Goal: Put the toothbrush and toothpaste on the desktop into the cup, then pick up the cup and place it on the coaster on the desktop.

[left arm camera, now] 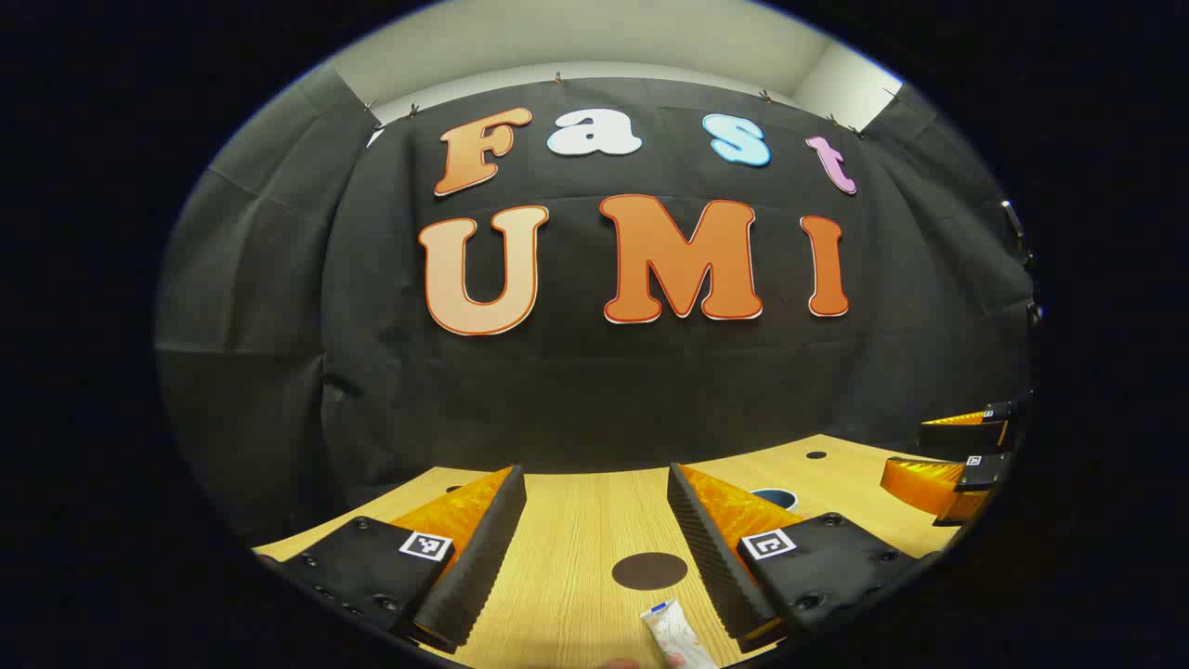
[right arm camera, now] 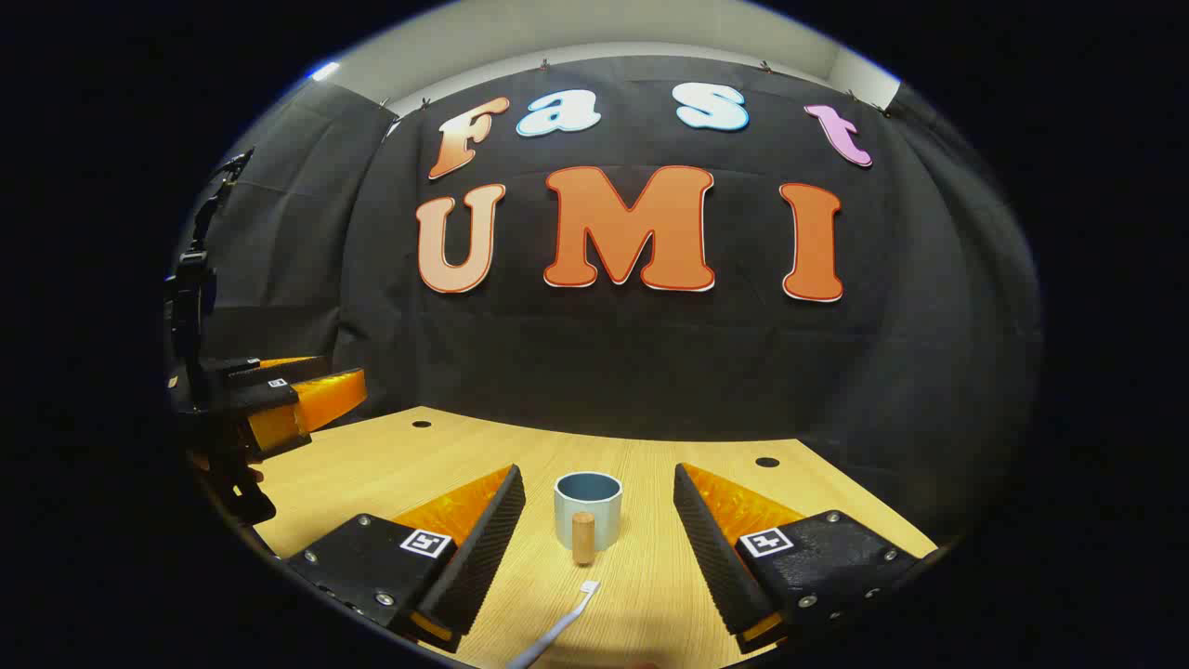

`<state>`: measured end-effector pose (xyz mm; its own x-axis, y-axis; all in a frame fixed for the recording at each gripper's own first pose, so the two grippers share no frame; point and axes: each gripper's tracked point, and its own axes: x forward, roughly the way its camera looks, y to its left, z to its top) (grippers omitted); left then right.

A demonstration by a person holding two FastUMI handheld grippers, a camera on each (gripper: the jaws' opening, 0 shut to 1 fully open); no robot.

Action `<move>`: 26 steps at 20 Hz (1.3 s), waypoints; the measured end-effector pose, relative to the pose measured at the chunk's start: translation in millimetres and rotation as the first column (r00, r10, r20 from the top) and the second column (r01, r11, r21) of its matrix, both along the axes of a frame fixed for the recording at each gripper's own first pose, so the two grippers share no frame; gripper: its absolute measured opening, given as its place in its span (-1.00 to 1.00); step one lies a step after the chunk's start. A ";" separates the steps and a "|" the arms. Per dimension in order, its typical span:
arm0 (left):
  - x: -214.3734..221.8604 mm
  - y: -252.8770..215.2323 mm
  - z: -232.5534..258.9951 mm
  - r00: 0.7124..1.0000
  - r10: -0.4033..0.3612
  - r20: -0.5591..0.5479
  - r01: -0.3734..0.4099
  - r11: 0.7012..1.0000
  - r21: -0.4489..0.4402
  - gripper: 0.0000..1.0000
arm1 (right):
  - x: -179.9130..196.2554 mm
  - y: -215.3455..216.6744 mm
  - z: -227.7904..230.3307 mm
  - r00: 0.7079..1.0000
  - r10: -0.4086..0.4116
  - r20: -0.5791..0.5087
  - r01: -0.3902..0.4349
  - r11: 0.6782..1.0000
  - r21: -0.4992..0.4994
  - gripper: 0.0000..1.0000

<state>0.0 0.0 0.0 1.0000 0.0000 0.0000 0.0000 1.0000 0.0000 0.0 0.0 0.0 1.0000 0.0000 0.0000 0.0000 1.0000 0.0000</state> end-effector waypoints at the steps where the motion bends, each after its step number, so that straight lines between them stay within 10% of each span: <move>1: 0.2 -0.3 -0.4 1.000 0.000 -0.001 0.000 1.000 0.004 0.97 | -0.3 0.4 -0.2 1.000 0.002 0.000 -0.002 1.000 0.000 0.94; 16: 2.6 -9.7 -19.9 0.994 -0.026 -0.102 0.022 0.999 -0.040 0.97 | -1.7 -0.4 -10.1 0.999 0.016 -0.046 -0.015 1.000 0.020 0.92; 26: -3.7 -33.0 -79.5 0.956 -0.091 -0.280 0.092 0.996 -0.010 0.94 | -1.5 9.1 -68.4 0.964 0.049 -0.260 -0.022 0.994 0.106 0.89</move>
<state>-3.7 -33.0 -79.5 0.9556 -0.0908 -0.2802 0.0918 0.9957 -0.0096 -1.5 9.1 -68.4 0.9644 0.0493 -0.2599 -0.0224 0.9941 0.1057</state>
